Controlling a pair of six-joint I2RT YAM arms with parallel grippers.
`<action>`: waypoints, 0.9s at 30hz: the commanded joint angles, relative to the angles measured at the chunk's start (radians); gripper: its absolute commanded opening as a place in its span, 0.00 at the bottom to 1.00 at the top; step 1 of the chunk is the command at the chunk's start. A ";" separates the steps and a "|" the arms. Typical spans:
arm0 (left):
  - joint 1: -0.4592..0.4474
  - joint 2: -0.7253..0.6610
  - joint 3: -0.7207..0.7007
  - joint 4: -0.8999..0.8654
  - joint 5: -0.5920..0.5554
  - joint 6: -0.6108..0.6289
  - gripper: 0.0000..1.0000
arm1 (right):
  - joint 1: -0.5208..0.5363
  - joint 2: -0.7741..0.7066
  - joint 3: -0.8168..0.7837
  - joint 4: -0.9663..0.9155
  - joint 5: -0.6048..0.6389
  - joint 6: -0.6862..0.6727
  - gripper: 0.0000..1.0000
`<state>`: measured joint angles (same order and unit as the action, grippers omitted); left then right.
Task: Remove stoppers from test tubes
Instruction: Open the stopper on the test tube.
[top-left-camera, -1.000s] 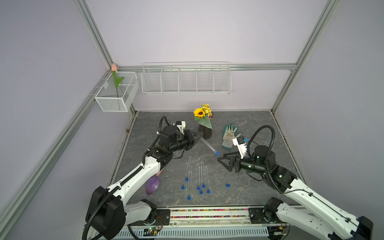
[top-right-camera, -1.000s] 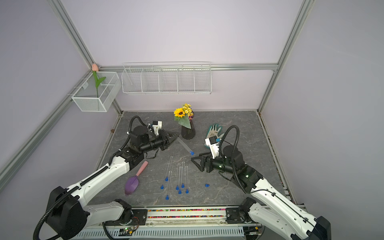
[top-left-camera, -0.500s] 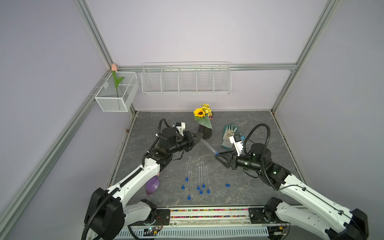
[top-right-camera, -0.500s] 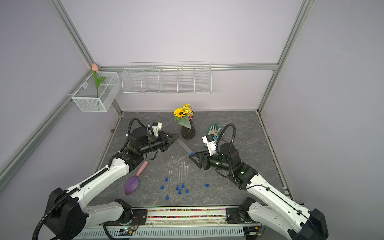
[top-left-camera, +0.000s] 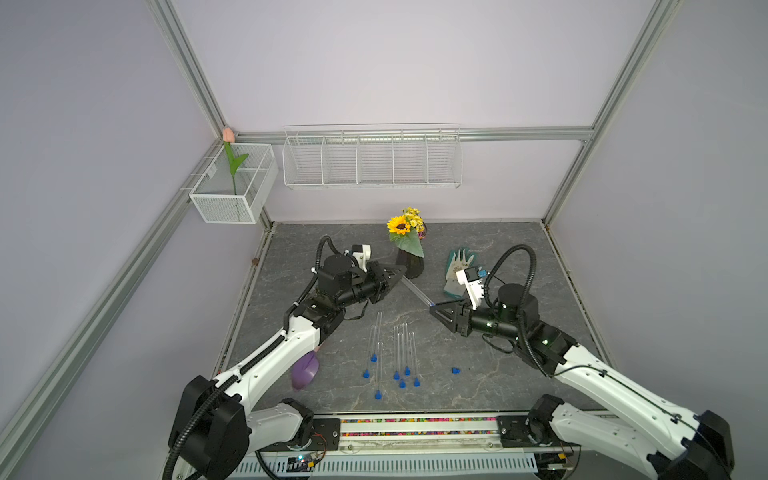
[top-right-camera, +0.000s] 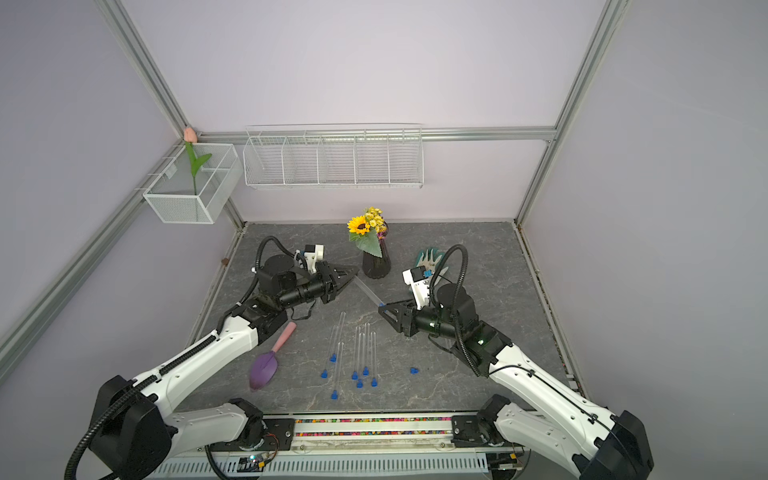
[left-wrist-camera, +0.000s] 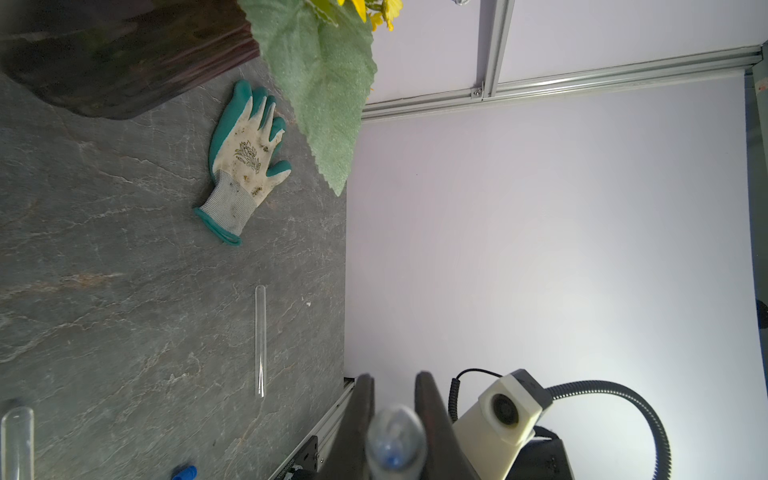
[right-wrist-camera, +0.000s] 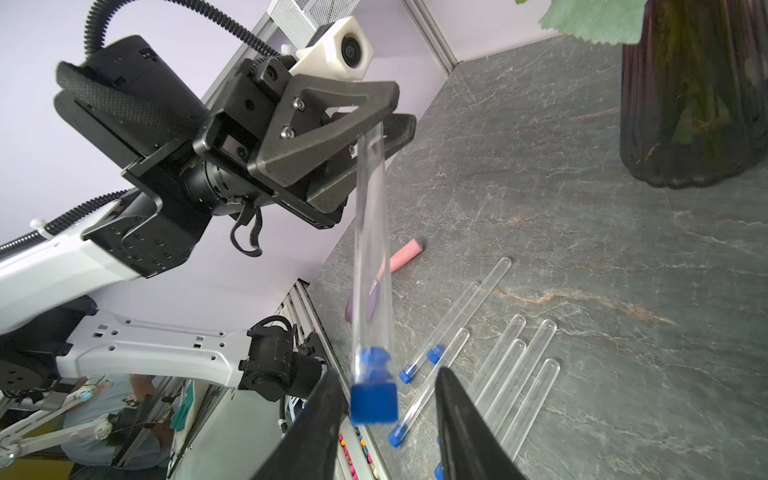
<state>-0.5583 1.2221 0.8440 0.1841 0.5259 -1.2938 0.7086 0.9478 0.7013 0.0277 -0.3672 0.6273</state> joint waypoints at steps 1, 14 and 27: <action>0.005 -0.013 -0.010 0.028 0.019 -0.016 0.01 | -0.005 -0.001 0.018 0.029 0.001 -0.003 0.37; 0.005 -0.007 -0.018 0.028 0.032 -0.017 0.01 | -0.005 0.000 0.010 0.044 0.014 -0.014 0.30; 0.005 0.003 -0.018 0.031 0.030 -0.018 0.00 | -0.005 -0.002 0.009 0.028 0.032 -0.025 0.19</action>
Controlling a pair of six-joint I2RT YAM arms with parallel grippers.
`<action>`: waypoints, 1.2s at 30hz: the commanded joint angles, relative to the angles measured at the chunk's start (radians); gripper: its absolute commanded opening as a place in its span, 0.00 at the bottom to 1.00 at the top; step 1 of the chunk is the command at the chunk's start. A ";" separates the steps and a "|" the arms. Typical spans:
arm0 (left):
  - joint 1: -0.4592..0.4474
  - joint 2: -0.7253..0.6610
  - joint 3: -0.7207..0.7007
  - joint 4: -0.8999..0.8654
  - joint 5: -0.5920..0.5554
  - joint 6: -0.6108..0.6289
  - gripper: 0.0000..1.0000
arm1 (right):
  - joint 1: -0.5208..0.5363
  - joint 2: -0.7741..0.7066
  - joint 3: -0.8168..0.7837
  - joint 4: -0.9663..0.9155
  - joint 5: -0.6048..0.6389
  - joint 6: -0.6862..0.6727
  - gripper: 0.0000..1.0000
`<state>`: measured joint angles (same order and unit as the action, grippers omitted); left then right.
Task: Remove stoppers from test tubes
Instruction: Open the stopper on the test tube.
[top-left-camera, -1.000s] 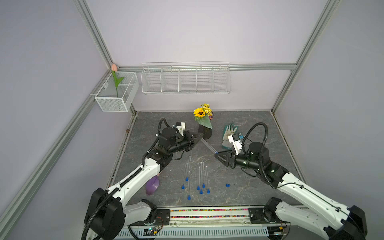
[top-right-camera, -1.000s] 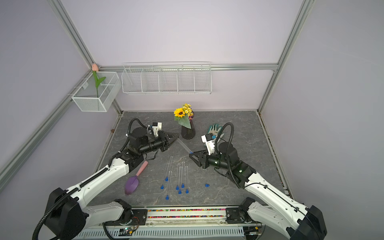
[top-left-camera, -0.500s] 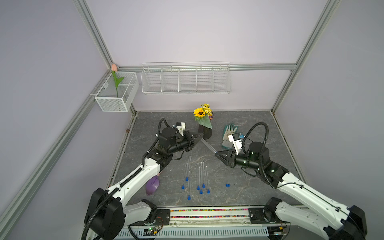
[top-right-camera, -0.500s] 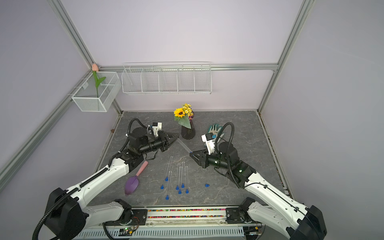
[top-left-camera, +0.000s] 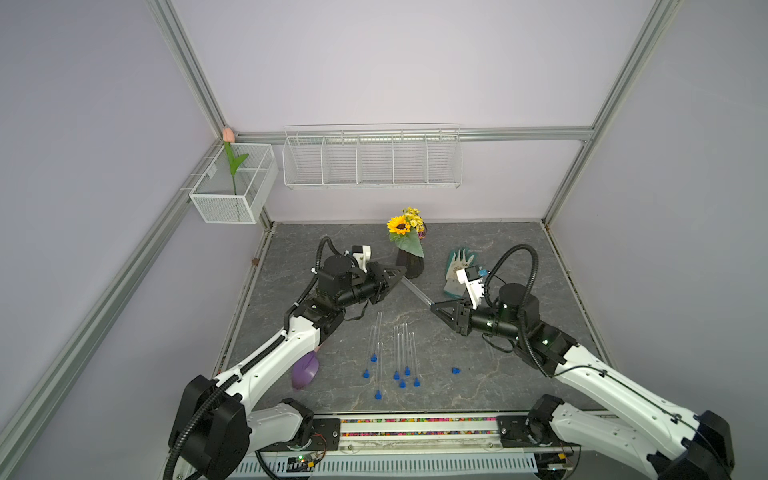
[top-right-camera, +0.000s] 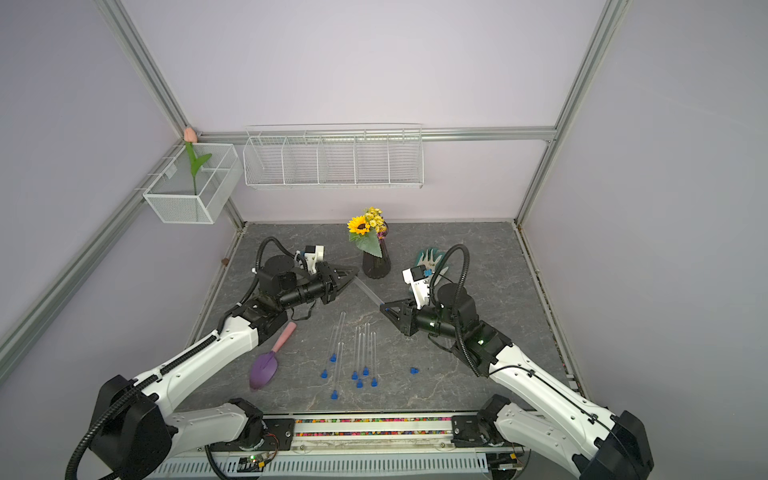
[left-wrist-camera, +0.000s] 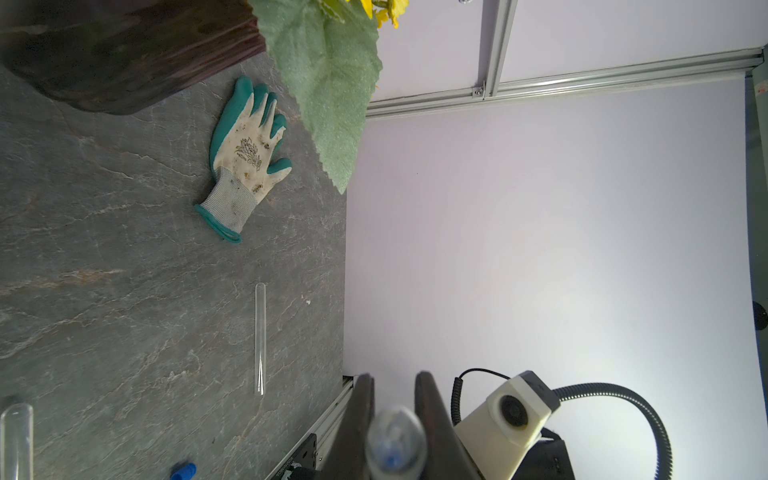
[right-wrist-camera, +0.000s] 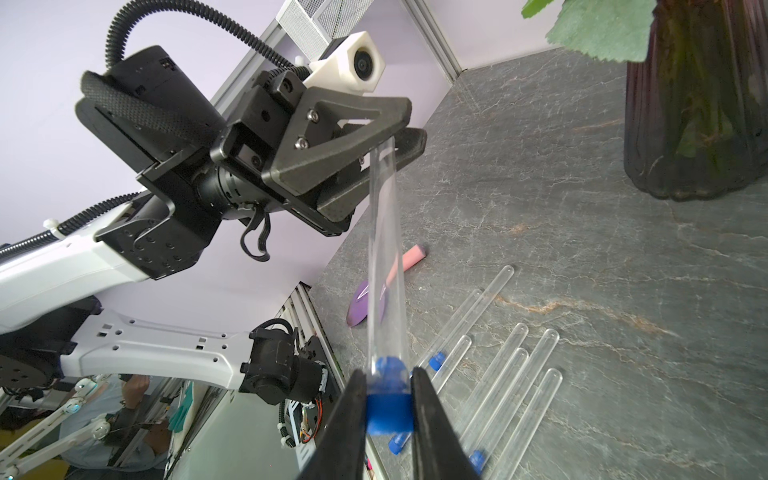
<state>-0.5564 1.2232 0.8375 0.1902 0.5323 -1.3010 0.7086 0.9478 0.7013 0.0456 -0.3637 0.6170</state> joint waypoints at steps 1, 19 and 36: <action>0.003 0.002 -0.011 0.022 0.022 -0.012 0.00 | -0.005 -0.005 0.008 0.007 0.033 -0.020 0.18; 0.090 0.014 -0.035 0.006 0.001 -0.034 0.00 | 0.040 -0.067 -0.026 -0.088 0.120 -0.285 0.16; 0.234 0.009 -0.063 -0.029 0.014 -0.023 0.00 | 0.070 -0.103 -0.044 -0.146 0.172 -0.312 0.17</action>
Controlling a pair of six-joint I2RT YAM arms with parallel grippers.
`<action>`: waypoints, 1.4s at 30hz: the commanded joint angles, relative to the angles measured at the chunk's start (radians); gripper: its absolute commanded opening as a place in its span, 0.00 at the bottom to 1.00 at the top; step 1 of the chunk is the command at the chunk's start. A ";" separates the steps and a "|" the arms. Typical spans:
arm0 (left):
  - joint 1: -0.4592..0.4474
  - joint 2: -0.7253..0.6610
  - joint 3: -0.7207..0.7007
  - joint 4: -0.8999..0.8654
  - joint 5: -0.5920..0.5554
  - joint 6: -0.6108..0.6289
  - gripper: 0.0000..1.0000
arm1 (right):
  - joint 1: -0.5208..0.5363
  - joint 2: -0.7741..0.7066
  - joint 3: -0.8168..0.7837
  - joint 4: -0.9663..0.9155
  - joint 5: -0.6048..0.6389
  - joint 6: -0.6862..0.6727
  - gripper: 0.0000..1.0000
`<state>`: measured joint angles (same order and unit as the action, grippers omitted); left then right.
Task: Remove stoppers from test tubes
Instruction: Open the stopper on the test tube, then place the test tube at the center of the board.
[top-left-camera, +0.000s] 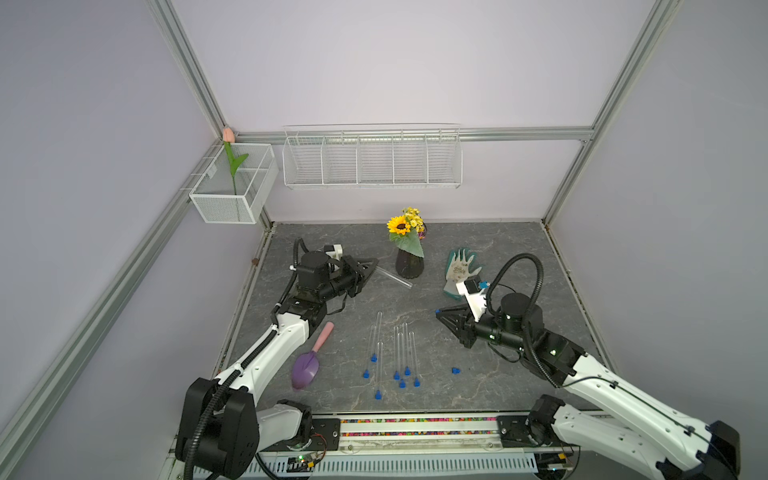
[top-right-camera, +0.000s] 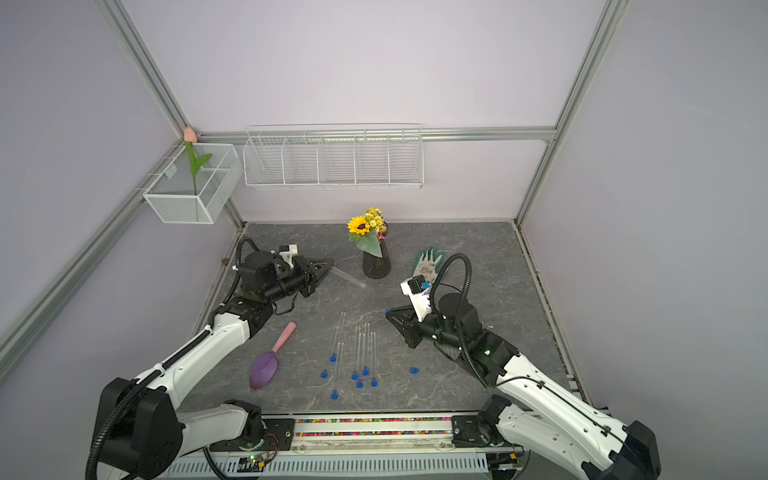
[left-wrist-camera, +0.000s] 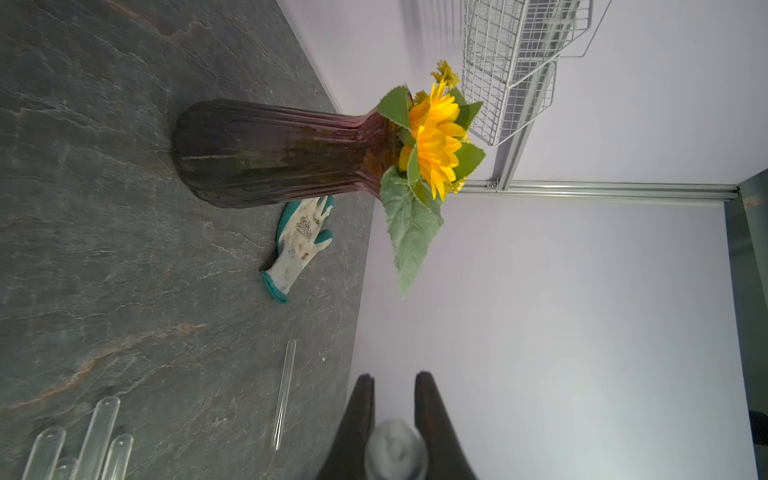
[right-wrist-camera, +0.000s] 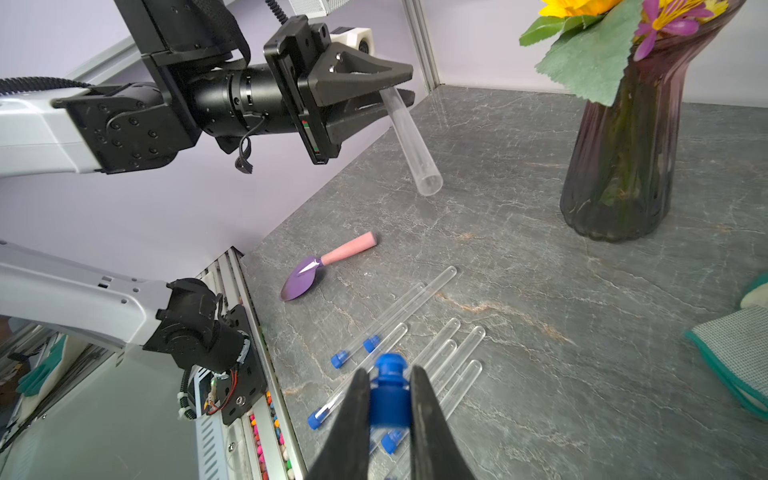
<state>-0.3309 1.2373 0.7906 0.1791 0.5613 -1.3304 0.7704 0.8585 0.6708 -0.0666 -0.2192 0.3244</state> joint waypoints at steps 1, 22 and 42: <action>0.008 -0.003 -0.013 -0.038 -0.014 0.024 0.00 | 0.008 -0.013 -0.010 -0.041 0.036 -0.014 0.17; -0.315 0.375 0.212 -0.407 -0.117 0.435 0.00 | -0.040 0.378 0.243 -0.572 0.144 0.103 0.20; -0.463 0.769 0.461 -0.488 -0.061 0.507 0.00 | -0.111 0.653 0.153 -0.438 -0.004 0.097 0.20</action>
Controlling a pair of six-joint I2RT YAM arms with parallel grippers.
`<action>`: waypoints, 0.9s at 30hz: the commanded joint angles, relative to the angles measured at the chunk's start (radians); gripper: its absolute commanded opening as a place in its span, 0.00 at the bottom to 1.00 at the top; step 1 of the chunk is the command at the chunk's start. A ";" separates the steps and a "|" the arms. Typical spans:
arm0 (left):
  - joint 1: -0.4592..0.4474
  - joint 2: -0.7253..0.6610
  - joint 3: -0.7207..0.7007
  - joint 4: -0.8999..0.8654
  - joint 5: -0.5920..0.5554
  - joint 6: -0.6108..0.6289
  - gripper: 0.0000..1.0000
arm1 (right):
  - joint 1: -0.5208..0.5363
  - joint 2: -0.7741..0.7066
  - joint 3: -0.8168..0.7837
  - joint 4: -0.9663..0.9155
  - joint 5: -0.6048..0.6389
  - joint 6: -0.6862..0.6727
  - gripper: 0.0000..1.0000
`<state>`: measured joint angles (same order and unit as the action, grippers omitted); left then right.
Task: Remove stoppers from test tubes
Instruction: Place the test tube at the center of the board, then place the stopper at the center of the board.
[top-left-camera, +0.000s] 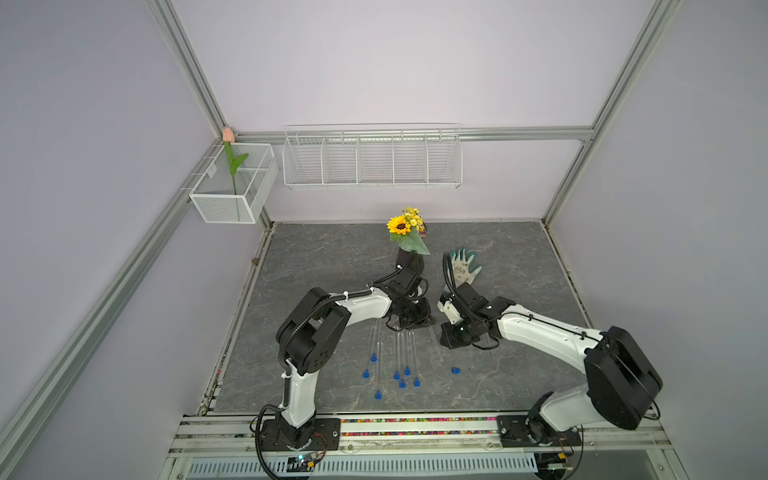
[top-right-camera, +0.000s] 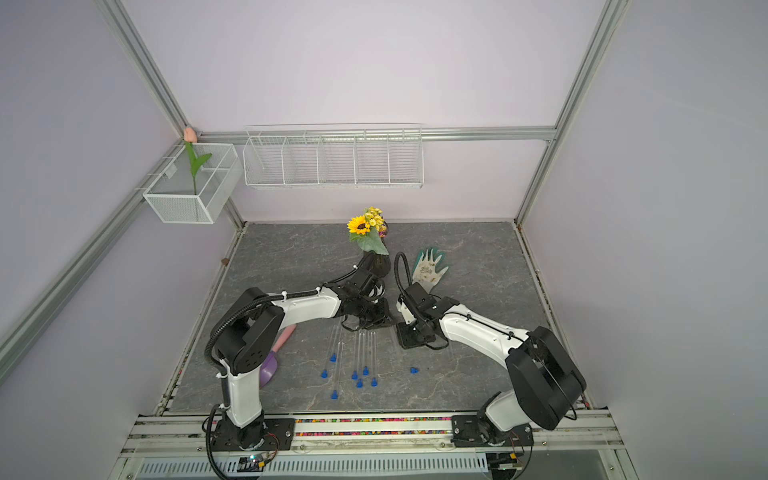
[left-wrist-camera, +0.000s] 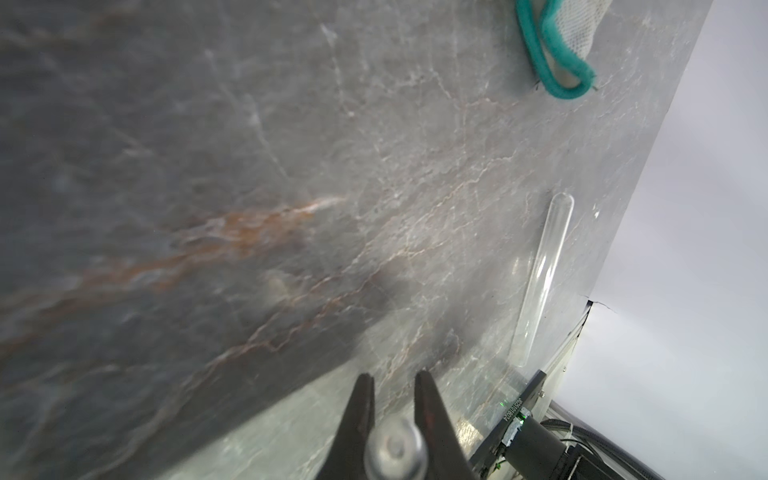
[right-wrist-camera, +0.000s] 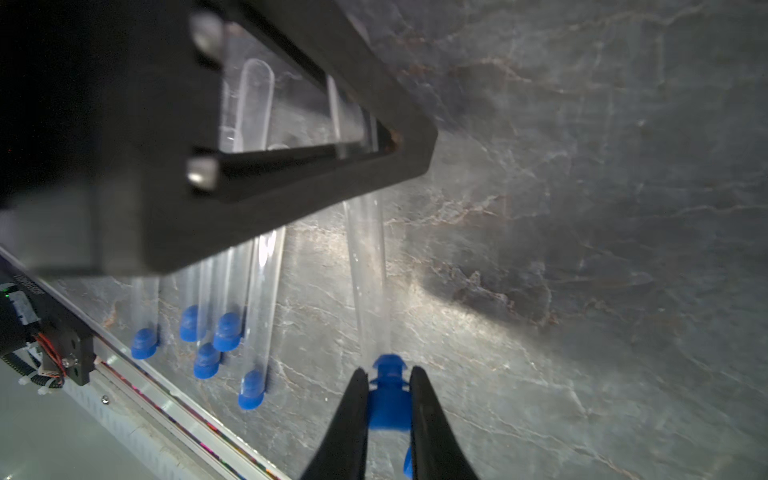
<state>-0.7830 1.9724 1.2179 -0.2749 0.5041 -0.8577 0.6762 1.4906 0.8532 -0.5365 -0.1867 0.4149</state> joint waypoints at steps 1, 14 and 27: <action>-0.013 0.043 0.040 -0.039 -0.001 0.038 0.00 | -0.024 0.027 -0.036 0.043 -0.042 0.008 0.20; -0.031 0.107 0.072 -0.044 0.014 0.038 0.00 | -0.064 0.098 -0.069 0.105 -0.075 0.005 0.21; -0.035 0.120 0.066 -0.026 0.016 0.027 0.08 | -0.067 0.111 -0.079 0.105 -0.054 -0.001 0.32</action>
<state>-0.8055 2.0464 1.2774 -0.2996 0.5625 -0.8337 0.6064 1.5734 0.8013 -0.4309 -0.2489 0.4152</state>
